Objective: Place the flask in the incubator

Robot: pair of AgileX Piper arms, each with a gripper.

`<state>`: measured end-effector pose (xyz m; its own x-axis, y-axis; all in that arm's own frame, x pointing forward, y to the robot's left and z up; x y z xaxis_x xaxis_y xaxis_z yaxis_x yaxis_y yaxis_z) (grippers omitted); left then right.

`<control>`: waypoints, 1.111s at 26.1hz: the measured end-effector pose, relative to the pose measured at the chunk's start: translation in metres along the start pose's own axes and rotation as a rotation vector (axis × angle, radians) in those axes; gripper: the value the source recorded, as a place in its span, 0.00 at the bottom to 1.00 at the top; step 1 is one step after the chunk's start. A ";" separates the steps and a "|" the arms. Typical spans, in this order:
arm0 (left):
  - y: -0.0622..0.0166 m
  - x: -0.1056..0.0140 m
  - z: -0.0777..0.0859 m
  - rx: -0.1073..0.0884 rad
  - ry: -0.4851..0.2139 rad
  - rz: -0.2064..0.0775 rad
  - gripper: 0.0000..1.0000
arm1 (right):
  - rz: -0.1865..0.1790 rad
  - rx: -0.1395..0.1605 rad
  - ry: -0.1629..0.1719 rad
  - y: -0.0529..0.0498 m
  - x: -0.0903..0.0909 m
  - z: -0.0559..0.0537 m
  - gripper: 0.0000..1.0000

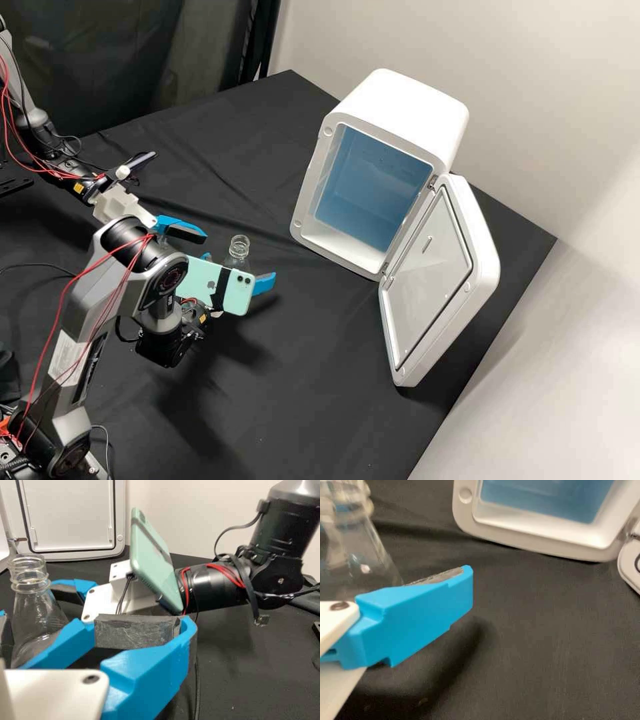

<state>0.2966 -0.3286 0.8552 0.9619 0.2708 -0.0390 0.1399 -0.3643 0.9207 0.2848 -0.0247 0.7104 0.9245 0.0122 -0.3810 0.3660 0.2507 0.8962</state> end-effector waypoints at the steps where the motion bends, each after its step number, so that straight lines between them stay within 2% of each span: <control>1: 0.0000 0.000 0.000 0.000 0.000 0.000 1.00 | -0.007 0.002 -0.005 -0.002 0.000 0.001 1.00; 9: 0.0000 0.000 0.000 0.000 0.000 0.000 1.00 | -0.004 -0.004 -0.011 -0.004 0.006 0.002 1.00; 23: 0.0000 0.000 0.000 0.000 0.000 0.000 1.00 | 0.037 -0.017 0.014 0.006 0.016 -0.001 1.00; 29: 0.0002 0.000 0.000 0.000 0.001 0.000 1.00 | 0.034 -0.020 0.019 0.005 0.016 -0.002 1.00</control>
<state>0.2969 -0.3286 0.8554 0.9617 0.2714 -0.0392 0.1404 -0.3645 0.9206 0.3017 -0.0213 0.7086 0.9340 0.0395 -0.3551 0.3323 0.2691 0.9040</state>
